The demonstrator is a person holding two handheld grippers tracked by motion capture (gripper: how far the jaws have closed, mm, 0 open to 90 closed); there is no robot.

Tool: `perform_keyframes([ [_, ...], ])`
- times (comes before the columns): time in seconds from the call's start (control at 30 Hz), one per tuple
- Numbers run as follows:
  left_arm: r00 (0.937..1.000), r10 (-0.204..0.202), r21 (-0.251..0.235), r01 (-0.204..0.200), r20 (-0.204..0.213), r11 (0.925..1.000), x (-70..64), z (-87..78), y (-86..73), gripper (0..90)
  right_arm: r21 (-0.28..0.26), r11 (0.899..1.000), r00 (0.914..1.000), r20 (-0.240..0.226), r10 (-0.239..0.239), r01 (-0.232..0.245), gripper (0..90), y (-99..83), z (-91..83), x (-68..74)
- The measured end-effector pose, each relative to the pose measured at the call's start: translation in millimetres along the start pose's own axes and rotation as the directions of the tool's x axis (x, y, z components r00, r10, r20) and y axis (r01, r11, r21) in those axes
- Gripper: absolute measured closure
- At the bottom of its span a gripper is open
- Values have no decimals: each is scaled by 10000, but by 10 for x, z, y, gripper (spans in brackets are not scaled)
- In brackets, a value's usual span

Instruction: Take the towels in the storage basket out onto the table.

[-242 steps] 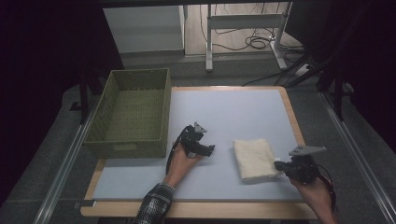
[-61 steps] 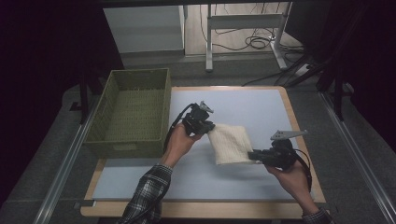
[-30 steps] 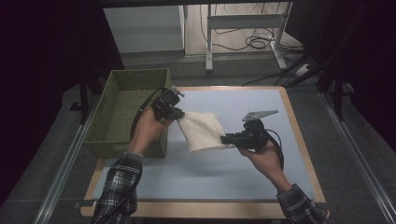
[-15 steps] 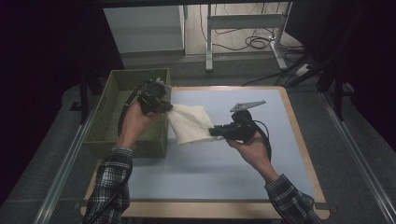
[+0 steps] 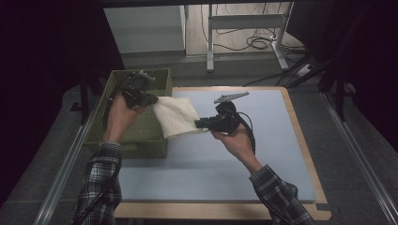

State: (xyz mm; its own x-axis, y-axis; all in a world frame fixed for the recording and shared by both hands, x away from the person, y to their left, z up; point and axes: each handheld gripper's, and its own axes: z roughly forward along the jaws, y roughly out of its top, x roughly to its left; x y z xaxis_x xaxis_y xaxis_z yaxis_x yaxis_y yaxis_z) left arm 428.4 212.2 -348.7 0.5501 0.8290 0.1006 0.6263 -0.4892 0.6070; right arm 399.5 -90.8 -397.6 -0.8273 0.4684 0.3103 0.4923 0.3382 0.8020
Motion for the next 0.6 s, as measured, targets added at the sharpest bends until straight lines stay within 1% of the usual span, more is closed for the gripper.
perform_keyframes([
  [0.1, 9998, -118, -11, 117, -142, 9999, 85, -37, -46, 823, -13, 10000, 10000, -56, -12, 12, 818, 47, 97, 37],
  [0.17, 9993, -290, -76, 288, -228, 9996, 147, -66, -82, 824, -55, 10000, 9999, -110, -76, 76, 818, 83, 169, 66],
  [0.33, 9975, -553, -133, 547, -452, 9984, 285, -125, -151, 824, -112, 9999, 9997, -260, -22, 19, 818, 163, 322, 131],
  [0.6, 9910, -971, -89, 967, -926, 9953, 503, -172, -318, 826, -58, 10000, 9994, -345, -23, 21, 817, 264, 629, 262],
])
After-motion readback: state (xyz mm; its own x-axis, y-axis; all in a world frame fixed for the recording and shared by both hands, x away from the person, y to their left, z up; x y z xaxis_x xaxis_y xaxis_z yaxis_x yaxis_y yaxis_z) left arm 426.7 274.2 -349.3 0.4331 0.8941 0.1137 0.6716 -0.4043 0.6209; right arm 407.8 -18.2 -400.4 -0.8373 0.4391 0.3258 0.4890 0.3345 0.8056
